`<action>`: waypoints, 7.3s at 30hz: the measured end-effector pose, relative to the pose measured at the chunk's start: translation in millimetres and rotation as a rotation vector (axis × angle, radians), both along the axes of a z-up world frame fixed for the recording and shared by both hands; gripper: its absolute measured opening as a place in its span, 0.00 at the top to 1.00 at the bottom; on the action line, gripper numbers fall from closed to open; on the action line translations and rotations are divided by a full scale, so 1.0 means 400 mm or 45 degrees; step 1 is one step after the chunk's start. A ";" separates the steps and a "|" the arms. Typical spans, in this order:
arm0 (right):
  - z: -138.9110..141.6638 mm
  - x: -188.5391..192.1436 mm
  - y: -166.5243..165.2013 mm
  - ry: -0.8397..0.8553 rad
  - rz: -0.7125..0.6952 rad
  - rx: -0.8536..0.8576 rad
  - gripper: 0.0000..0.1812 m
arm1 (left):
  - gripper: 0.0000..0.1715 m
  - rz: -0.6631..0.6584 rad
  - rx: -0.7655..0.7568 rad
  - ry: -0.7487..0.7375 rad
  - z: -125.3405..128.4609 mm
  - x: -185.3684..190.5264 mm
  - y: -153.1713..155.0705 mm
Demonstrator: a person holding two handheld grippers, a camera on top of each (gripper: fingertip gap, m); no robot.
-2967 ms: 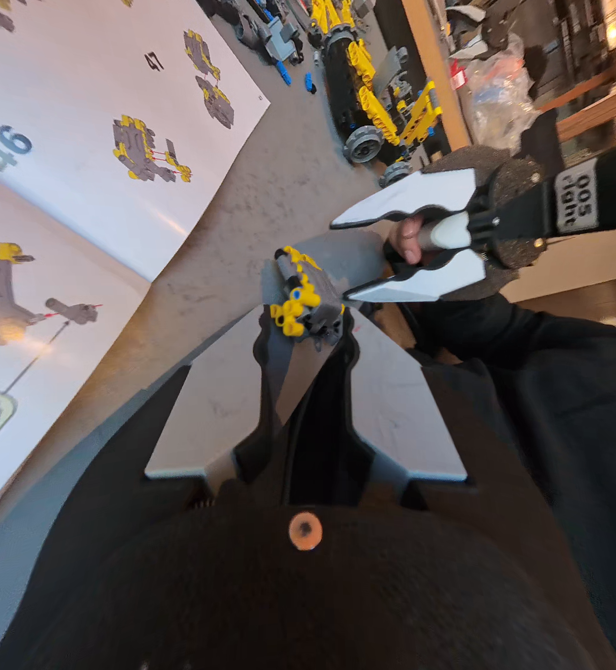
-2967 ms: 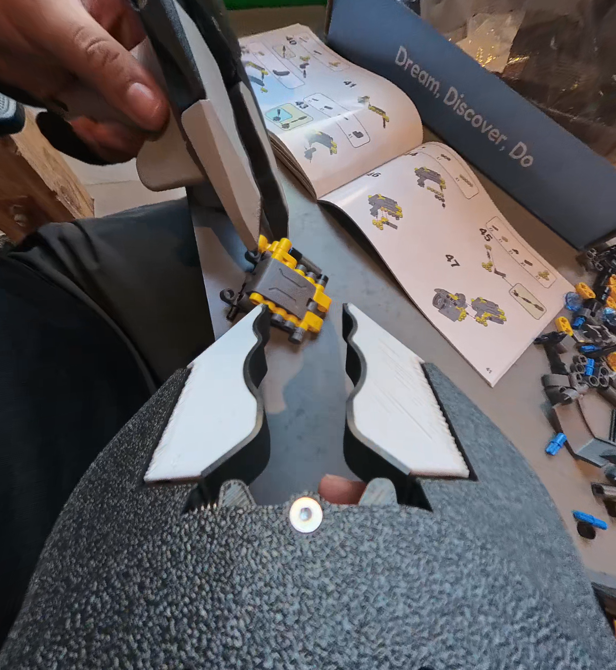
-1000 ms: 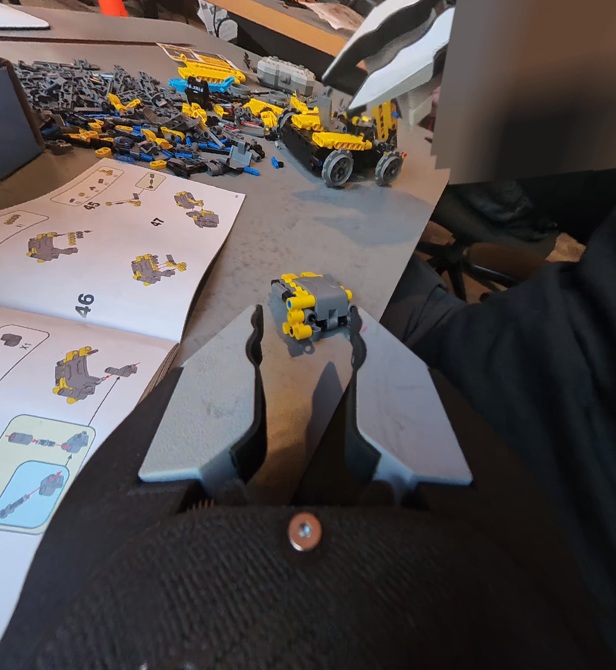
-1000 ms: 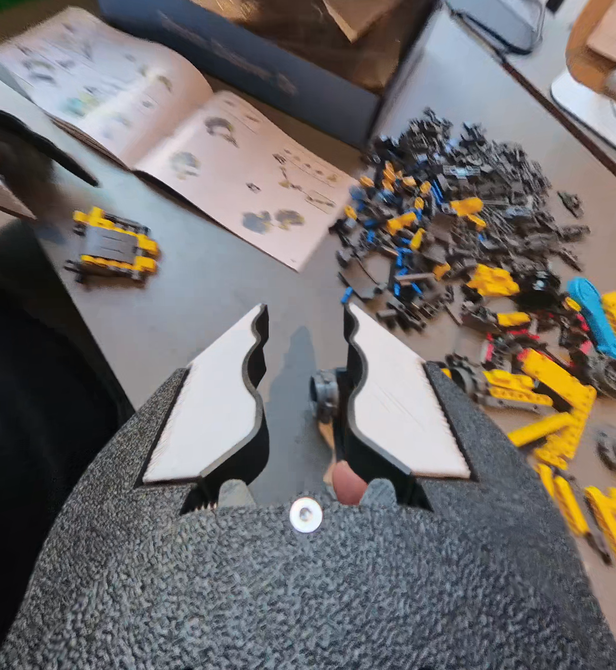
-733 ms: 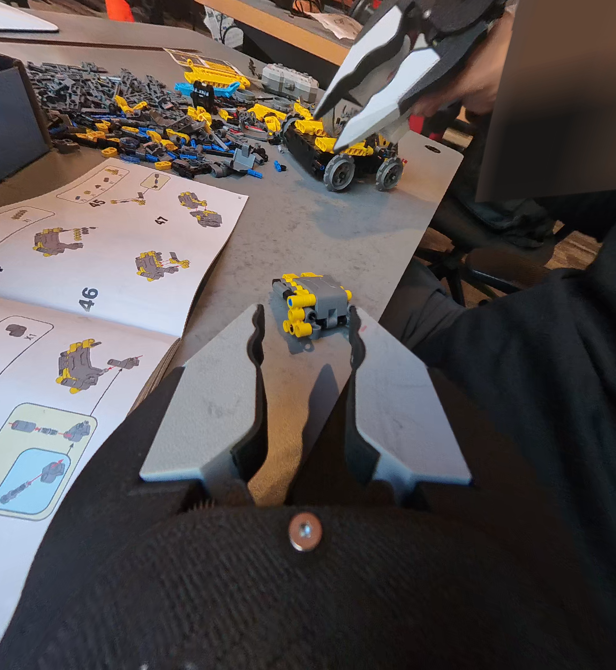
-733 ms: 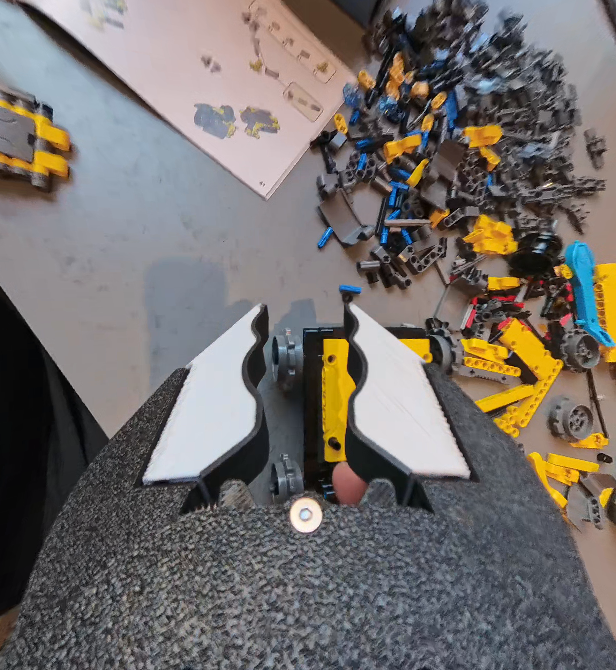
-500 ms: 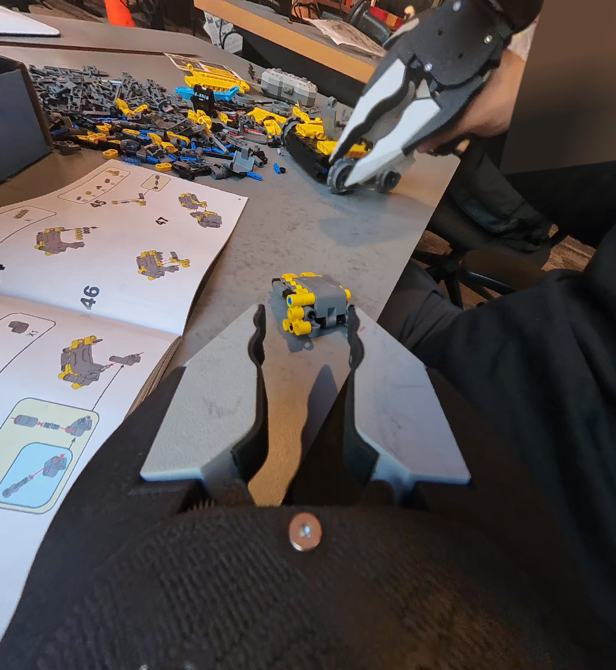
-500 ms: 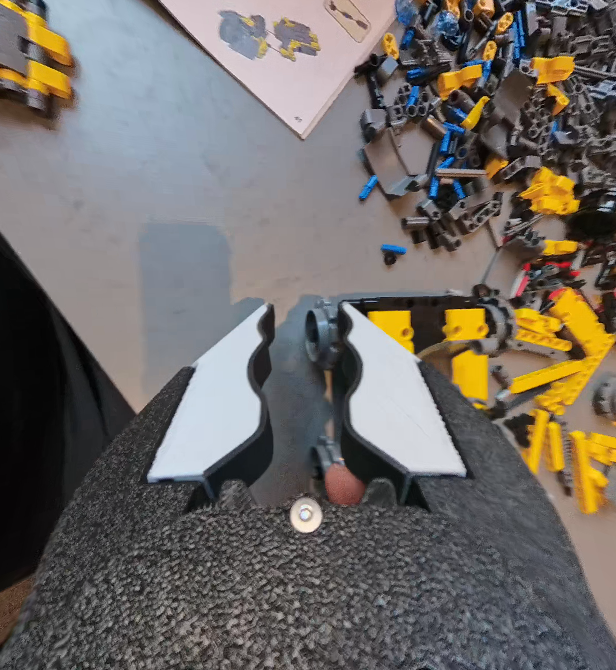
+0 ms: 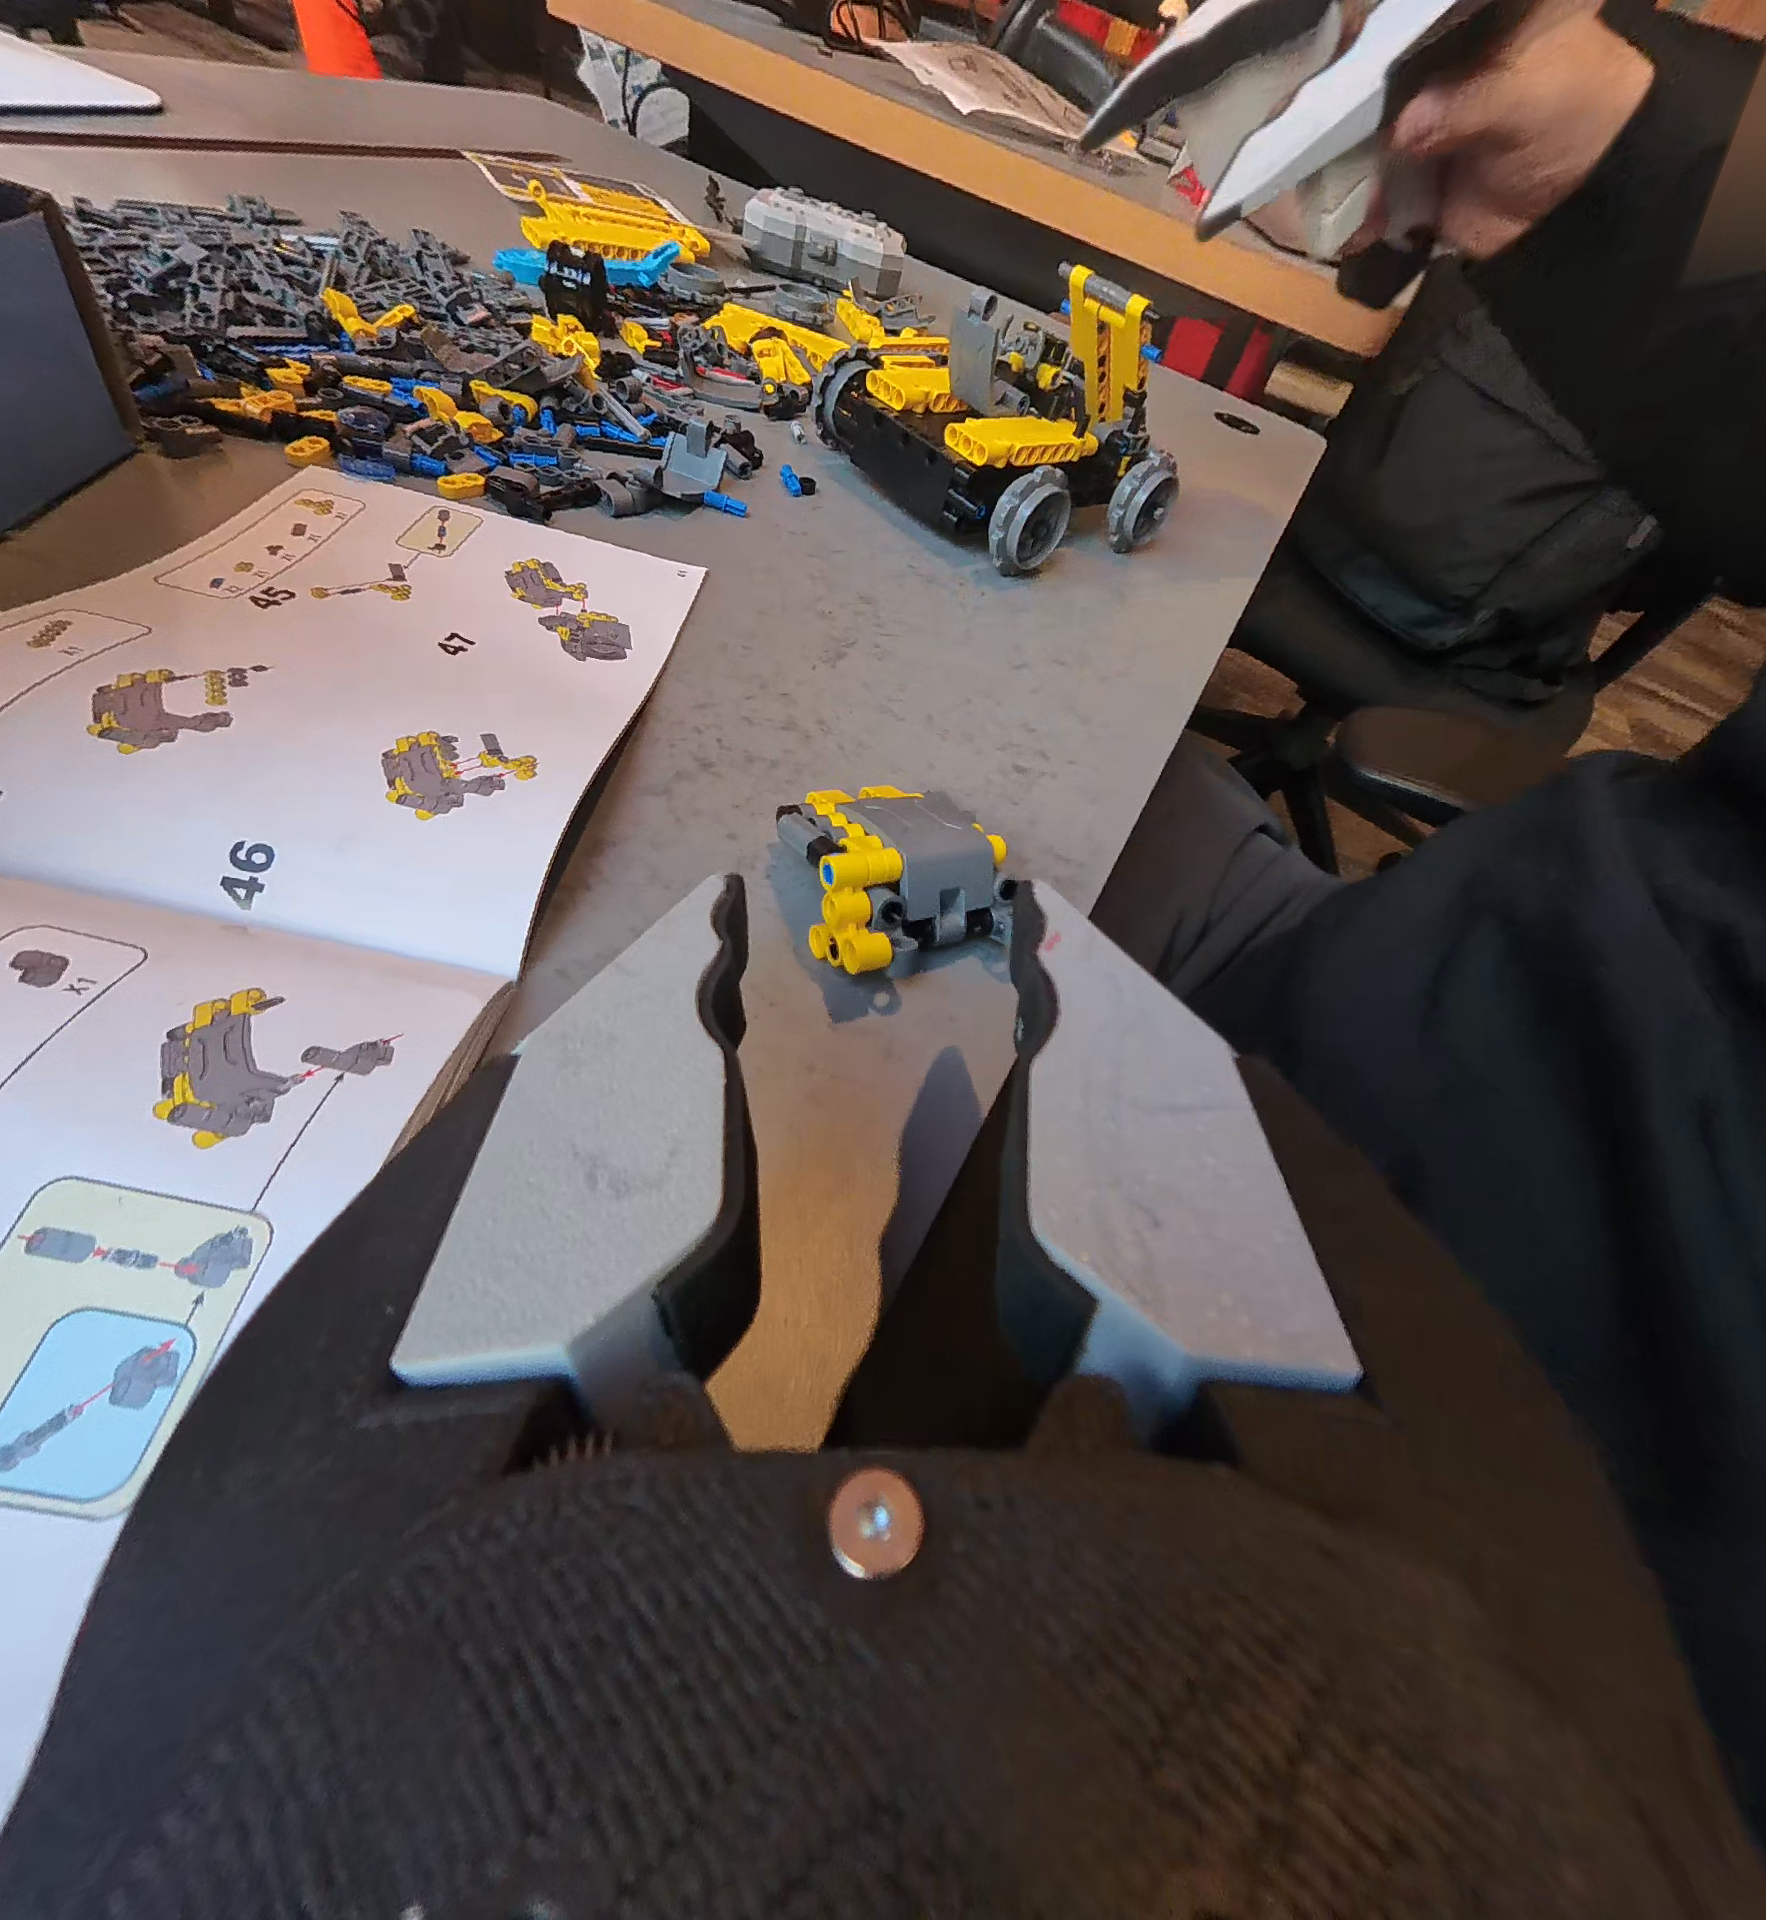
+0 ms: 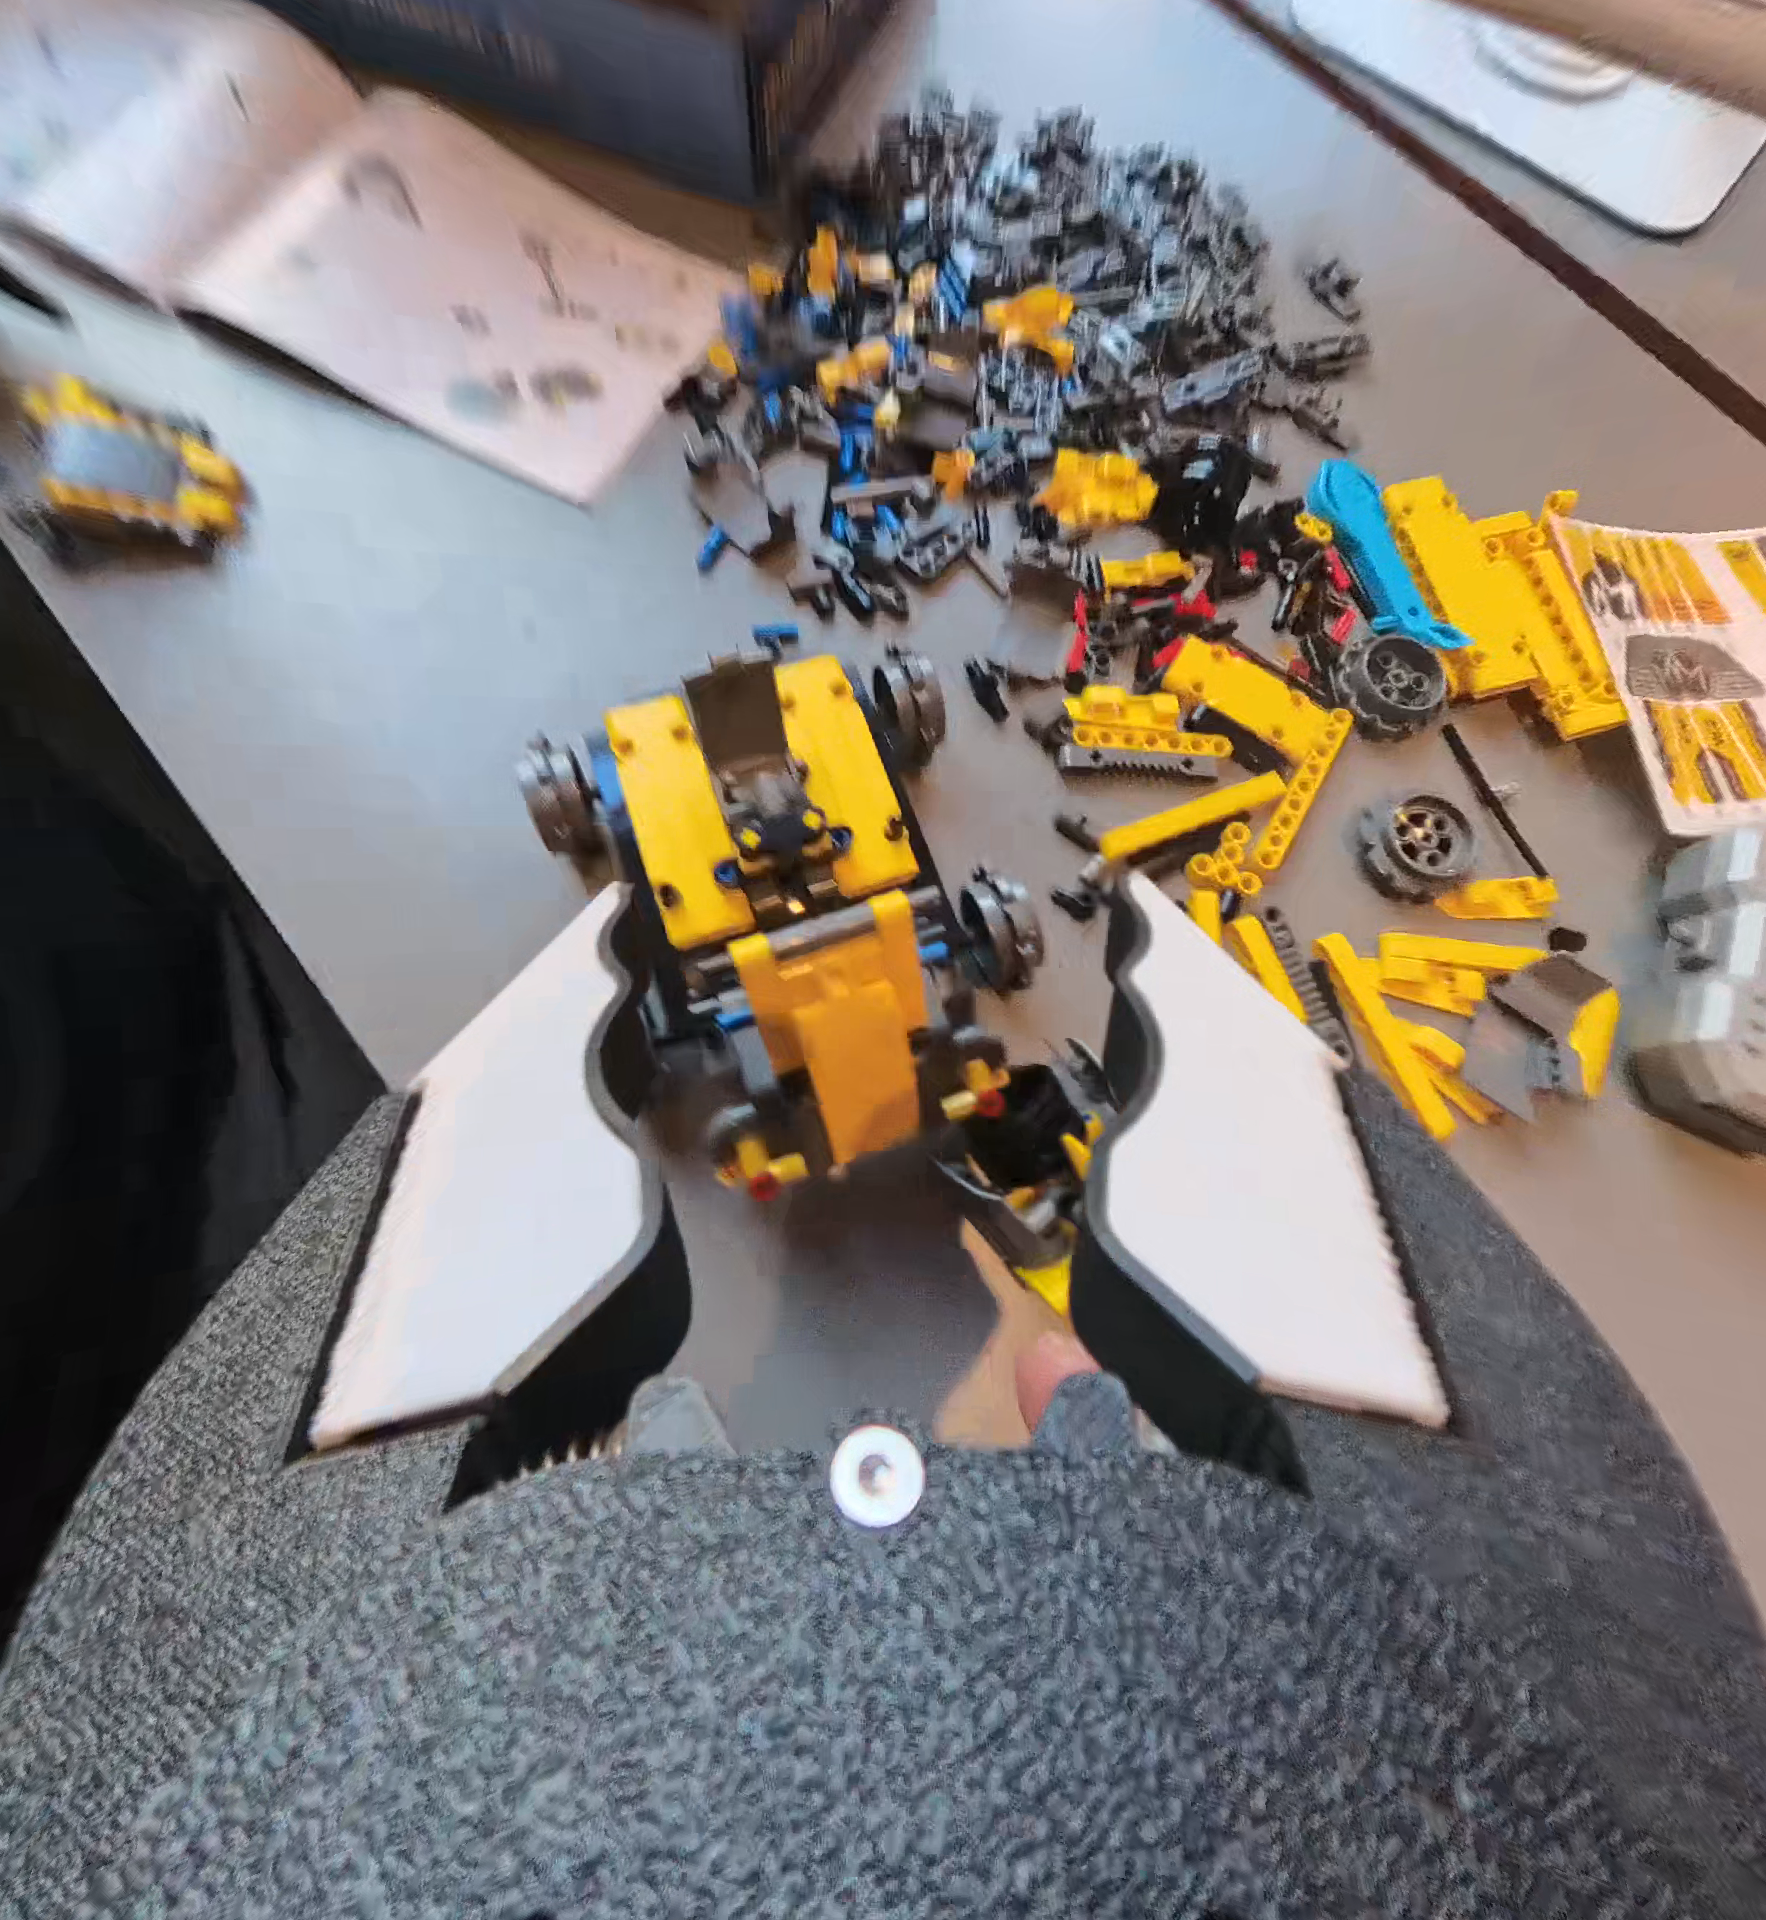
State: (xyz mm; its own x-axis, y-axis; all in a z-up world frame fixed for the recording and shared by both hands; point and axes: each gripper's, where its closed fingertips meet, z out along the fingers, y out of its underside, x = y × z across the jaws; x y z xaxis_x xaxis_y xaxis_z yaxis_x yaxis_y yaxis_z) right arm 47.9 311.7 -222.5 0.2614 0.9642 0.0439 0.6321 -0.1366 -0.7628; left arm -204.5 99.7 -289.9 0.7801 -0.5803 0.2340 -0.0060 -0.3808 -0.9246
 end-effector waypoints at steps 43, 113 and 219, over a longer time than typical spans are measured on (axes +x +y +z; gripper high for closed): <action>-0.128 0.165 0.099 -0.502 0.268 0.113 0.63 | 0.74 0.019 -0.012 -0.065 0.006 -0.001 0.013; -0.179 -0.333 -0.130 0.064 -0.233 0.064 0.98 | 0.75 0.012 -0.016 -0.126 0.012 -0.011 0.000; -0.063 -0.403 -0.076 -0.074 0.014 0.239 0.82 | 0.78 -0.022 -0.006 -0.144 0.014 -0.010 -0.002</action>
State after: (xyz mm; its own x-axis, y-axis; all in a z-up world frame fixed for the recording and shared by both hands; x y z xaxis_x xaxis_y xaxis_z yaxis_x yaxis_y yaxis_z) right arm -113.2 281.2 -247.7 0.2424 0.9405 0.2380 0.6766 0.0120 -0.7363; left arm -208.5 99.1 -284.4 0.7384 -0.5922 0.3226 0.0915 -0.3859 -0.9180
